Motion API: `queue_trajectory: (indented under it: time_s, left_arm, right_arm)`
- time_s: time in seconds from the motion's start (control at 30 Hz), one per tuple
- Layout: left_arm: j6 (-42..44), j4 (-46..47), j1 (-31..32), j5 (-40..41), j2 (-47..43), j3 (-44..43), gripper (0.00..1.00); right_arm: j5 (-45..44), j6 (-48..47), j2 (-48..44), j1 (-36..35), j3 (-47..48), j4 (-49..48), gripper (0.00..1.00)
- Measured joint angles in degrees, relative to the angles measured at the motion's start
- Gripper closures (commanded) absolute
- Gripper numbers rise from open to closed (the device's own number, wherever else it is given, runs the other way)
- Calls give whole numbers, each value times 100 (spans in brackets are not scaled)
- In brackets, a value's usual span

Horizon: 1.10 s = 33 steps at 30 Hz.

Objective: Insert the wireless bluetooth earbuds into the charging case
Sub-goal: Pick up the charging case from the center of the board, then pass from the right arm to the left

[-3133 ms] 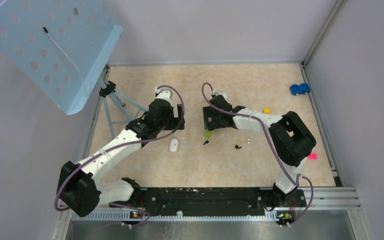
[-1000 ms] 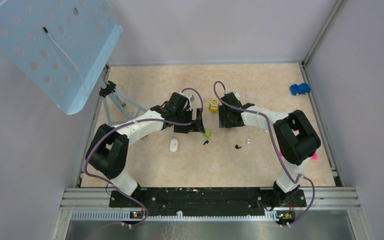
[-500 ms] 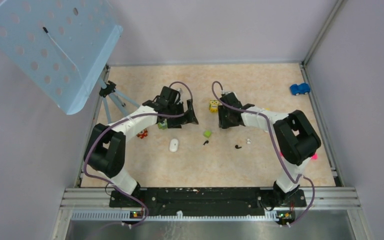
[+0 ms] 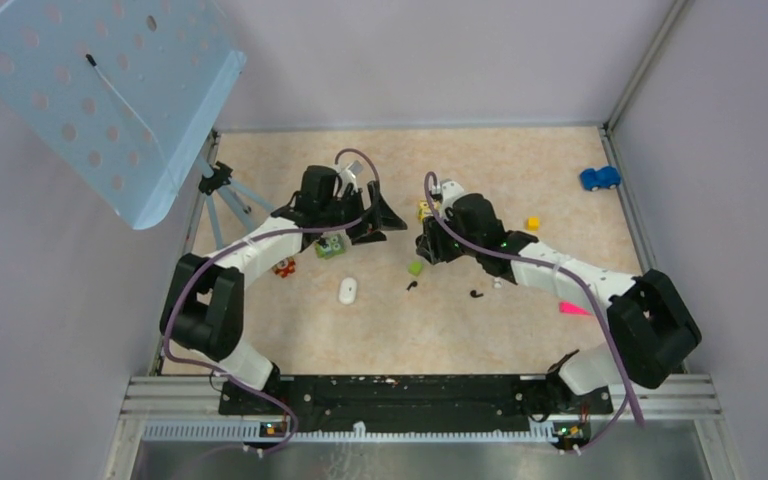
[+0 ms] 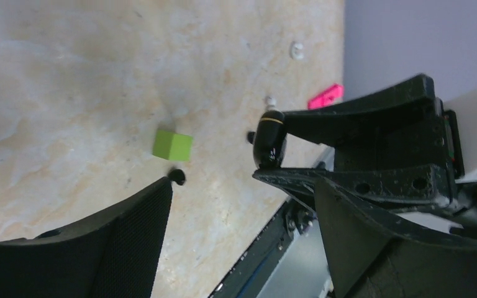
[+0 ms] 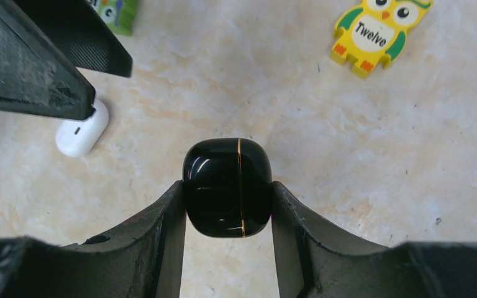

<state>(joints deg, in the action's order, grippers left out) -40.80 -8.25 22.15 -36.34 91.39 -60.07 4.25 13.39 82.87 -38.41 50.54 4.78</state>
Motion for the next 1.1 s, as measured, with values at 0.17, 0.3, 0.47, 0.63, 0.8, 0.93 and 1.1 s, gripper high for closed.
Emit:
queue_trajectory:
  time_s: [0.17, 0.3, 0.47, 0.63, 0.8, 0.93, 1.1]
  left_arm:
    - [-920, 1456, -2, -717, -103, 684, 31]
    - [-1456, 1987, 9, -1014, -79, 1036, 31]
    - [-1633, 2295, 33, -1220, -70, 1005, 36]
    - [-1663, 2503, 74, -1272, 28, 997, 39]
    - [-1711, 2588, 127, -1318, 236, 953, 40]
    - [-1711, 2623, 160, -1425, 485, 852, 40]
    - [-1784, 2721, 192, -1655, 761, 831, 46]
  right_arm:
    - [116, -151, -214, -17, -44, -203, 75]
    - [175, -179, -236, -57, -44, -275, 75]
    - [192, -175, -278, -96, -146, -330, 76]
    - [188, -190, -293, -127, -146, -315, 76]
    - [188, -195, -372, -240, -146, -306, 76]
    - [184, -216, -470, -308, -146, -310, 75]
    - [133, -236, -463, -310, -146, -247, 73]
